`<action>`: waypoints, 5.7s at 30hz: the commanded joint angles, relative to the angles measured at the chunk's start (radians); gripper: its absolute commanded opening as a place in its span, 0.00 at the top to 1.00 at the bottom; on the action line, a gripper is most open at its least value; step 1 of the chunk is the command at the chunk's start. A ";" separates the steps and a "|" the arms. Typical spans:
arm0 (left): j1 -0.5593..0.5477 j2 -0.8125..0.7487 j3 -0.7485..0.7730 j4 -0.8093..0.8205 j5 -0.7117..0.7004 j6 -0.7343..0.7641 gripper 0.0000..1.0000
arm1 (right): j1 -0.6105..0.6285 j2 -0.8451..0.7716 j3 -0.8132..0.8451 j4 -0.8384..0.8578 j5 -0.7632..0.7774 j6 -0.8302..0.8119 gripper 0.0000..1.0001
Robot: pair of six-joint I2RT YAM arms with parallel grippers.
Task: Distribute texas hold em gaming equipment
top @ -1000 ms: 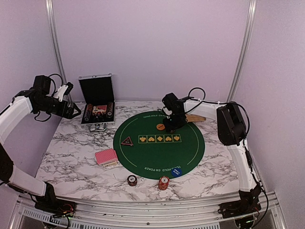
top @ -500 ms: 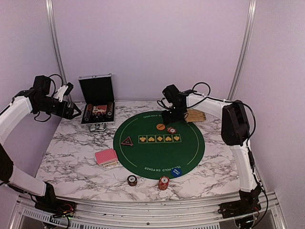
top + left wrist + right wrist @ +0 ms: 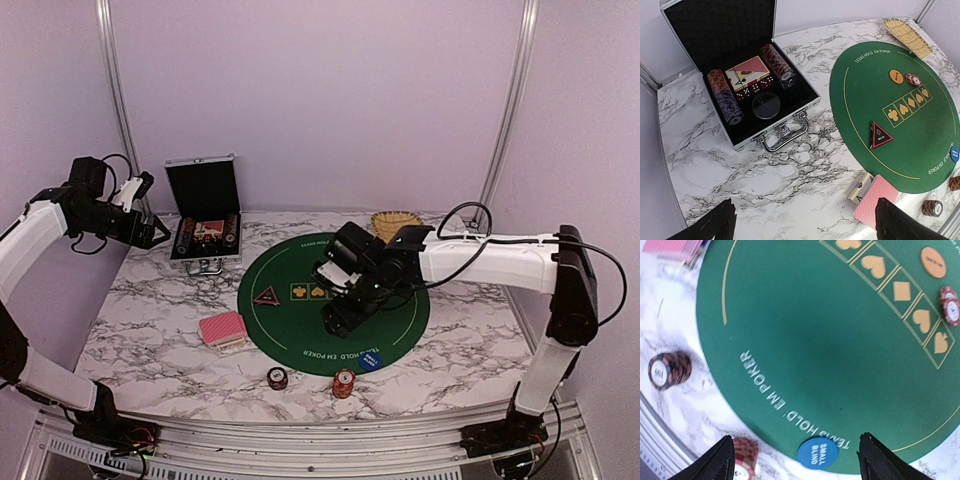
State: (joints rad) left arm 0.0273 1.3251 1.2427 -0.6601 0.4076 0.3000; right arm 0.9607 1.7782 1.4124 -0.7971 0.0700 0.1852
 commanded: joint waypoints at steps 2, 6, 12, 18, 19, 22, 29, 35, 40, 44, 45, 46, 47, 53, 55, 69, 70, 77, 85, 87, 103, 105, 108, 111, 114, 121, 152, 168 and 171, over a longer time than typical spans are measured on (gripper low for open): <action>0.004 -0.014 0.027 -0.023 0.014 0.011 0.01 | 0.105 -0.080 -0.070 -0.024 -0.058 0.097 0.15; 0.003 -0.015 0.025 -0.023 0.012 0.011 0.01 | 0.170 -0.077 -0.086 -0.029 -0.059 0.130 0.14; 0.003 -0.018 0.019 -0.027 0.006 0.017 0.01 | 0.214 -0.033 -0.094 -0.036 -0.052 0.143 0.13; 0.003 -0.018 0.015 -0.028 0.006 0.021 0.01 | 0.217 -0.001 -0.105 -0.031 -0.059 0.136 0.16; 0.004 -0.019 0.015 -0.028 0.005 0.021 0.01 | 0.217 0.004 -0.108 -0.031 -0.058 0.136 0.17; 0.004 -0.020 0.015 -0.028 0.009 0.022 0.01 | 0.217 0.016 -0.120 -0.032 -0.050 0.132 0.18; 0.005 -0.017 0.015 -0.028 0.013 0.023 0.01 | 0.217 0.036 -0.131 -0.027 -0.044 0.126 0.19; 0.002 -0.016 0.013 -0.026 0.014 0.026 0.01 | 0.217 0.049 -0.142 -0.025 -0.028 0.122 0.23; 0.004 -0.016 0.011 -0.029 0.012 0.027 0.01 | 0.216 0.058 -0.133 -0.020 -0.026 0.118 0.28; 0.003 -0.023 0.006 -0.028 0.002 0.034 0.01 | 0.216 0.057 -0.132 -0.017 -0.034 0.114 0.32; 0.003 -0.025 0.005 -0.028 -0.001 0.036 0.01 | 0.216 0.058 -0.133 -0.016 -0.035 0.114 0.33; 0.005 -0.026 0.004 -0.028 -0.001 0.037 0.01 | 0.215 0.057 -0.135 -0.016 -0.036 0.114 0.34; 0.003 -0.026 0.004 -0.028 -0.001 0.038 0.01 | 0.215 0.058 -0.137 -0.015 -0.037 0.114 0.35; 0.003 -0.027 0.003 -0.028 0.000 0.038 0.01 | 0.214 0.056 -0.137 -0.013 -0.038 0.115 0.43; 0.004 -0.027 0.004 -0.028 0.001 0.038 0.01 | 0.214 0.051 -0.135 -0.014 -0.035 0.117 0.45; 0.004 -0.024 0.011 -0.028 0.008 0.037 0.01 | 0.211 0.028 -0.099 -0.050 -0.040 0.116 0.67; 0.003 -0.024 0.012 -0.028 0.008 0.039 0.01 | 0.211 0.027 -0.095 -0.053 -0.041 0.116 0.69; 0.002 -0.028 0.015 -0.030 0.007 0.042 0.01 | 0.211 0.022 -0.046 -0.080 -0.052 0.112 0.76; 0.003 -0.029 0.014 -0.030 0.007 0.045 0.01 | 0.206 0.028 0.043 -0.119 -0.045 0.101 0.80; 0.004 -0.029 0.014 -0.031 0.008 0.046 0.01 | 0.194 0.045 0.087 -0.129 -0.032 0.096 0.80; 0.003 -0.030 0.017 -0.031 0.012 0.046 0.01 | 0.036 0.539 0.696 -0.122 -0.049 -0.037 0.80; 0.004 -0.032 0.018 -0.031 0.009 0.045 0.01 | 0.023 0.590 0.746 -0.125 -0.059 -0.038 0.80; 0.004 -0.033 0.018 -0.031 0.008 0.045 0.01 | 0.009 0.641 0.780 -0.115 -0.103 -0.041 0.80; 0.002 -0.031 0.015 -0.031 0.013 0.047 0.01 | -0.001 0.675 0.797 -0.098 -0.111 -0.037 0.80; 0.004 -0.028 0.014 -0.030 0.016 0.045 0.01 | -0.006 0.700 0.812 -0.085 -0.117 -0.031 0.80; 0.003 -0.028 0.012 -0.030 0.014 0.048 0.01 | -0.008 0.747 0.842 -0.062 -0.144 -0.017 0.80; 0.002 -0.033 0.020 -0.040 0.021 0.048 0.01 | -0.011 0.514 0.768 -0.145 -0.098 -0.057 0.45; 0.002 -0.025 0.011 -0.076 0.066 0.086 0.01 | 0.135 0.011 0.038 -0.119 -0.138 0.099 0.21; 0.002 -0.023 0.006 -0.076 0.066 0.091 0.01 | 0.154 -0.016 -0.026 -0.081 -0.173 0.136 0.20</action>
State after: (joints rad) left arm 0.0273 1.3174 1.2427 -0.7086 0.4488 0.3714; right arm 1.0966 1.8130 1.4345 -0.9318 -0.0532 0.2417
